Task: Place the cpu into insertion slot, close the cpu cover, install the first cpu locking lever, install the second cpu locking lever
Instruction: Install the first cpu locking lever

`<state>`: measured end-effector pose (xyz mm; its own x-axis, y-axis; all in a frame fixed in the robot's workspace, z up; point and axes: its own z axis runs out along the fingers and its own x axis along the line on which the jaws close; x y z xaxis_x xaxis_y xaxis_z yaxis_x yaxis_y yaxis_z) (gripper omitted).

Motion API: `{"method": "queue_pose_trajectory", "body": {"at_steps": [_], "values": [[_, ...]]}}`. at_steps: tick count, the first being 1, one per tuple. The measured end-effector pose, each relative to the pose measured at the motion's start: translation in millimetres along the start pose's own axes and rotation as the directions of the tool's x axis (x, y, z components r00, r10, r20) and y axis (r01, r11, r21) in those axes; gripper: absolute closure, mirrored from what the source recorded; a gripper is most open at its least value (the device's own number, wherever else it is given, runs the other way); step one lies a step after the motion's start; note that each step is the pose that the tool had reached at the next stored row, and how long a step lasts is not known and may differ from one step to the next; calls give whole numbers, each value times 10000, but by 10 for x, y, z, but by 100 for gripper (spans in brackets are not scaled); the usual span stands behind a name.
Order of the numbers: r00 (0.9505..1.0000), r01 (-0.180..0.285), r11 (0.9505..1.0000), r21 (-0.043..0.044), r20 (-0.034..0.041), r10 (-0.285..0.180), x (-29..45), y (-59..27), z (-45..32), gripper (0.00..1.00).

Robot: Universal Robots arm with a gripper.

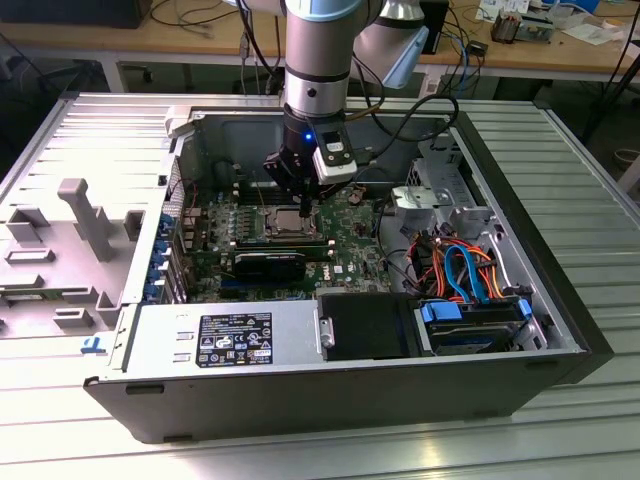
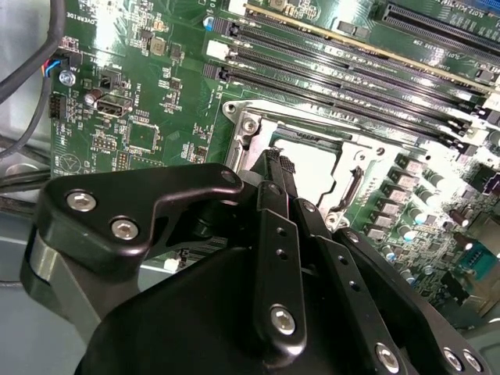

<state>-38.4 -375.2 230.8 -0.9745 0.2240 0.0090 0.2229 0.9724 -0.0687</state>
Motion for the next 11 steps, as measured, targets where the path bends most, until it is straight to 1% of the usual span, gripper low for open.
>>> {"method": "queue_pose_trajectory", "body": {"at_steps": [11], "values": [[9999,105,9999,1,7,-105,0,0,0,89]]}}
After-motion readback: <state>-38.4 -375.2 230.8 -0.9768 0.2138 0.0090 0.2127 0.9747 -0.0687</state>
